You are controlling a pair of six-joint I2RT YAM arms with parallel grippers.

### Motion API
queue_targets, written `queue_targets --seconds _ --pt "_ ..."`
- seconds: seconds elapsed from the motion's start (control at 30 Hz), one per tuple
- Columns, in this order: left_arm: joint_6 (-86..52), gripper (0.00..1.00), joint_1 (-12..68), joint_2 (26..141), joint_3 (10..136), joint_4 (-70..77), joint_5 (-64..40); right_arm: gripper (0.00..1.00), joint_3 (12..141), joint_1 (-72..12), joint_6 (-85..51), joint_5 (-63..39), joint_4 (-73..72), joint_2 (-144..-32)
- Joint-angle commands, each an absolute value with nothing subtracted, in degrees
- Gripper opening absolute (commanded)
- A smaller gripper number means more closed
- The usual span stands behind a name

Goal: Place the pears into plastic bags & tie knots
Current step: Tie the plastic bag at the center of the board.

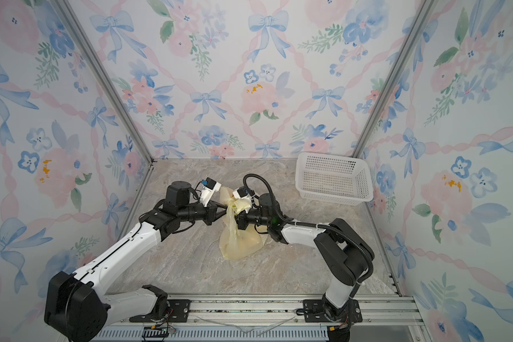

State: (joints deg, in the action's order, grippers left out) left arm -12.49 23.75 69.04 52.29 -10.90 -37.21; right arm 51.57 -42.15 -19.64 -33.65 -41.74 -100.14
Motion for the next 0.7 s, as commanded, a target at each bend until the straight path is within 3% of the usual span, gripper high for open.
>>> queue_targets --seconds 0.0,0.2,0.53,0.67 --pt "-13.4 0.0 24.4 67.0 52.1 -11.1 -39.0 0.04 54.1 -42.8 -19.0 -29.7 -43.3 -102.9" --pt "-16.0 0.0 26.8 65.4 50.4 -11.0 -36.7 0.03 53.6 -42.5 -21.7 -22.2 -57.3 -105.8" --pt "-19.9 0.0 29.7 64.5 45.8 -11.1 -36.4 0.03 55.9 -40.0 -29.7 -26.1 -78.3 -109.1" --pt "-20.7 0.0 29.5 63.8 44.2 -11.0 -36.4 0.03 54.7 -39.1 -30.0 -26.7 -80.3 -107.2"
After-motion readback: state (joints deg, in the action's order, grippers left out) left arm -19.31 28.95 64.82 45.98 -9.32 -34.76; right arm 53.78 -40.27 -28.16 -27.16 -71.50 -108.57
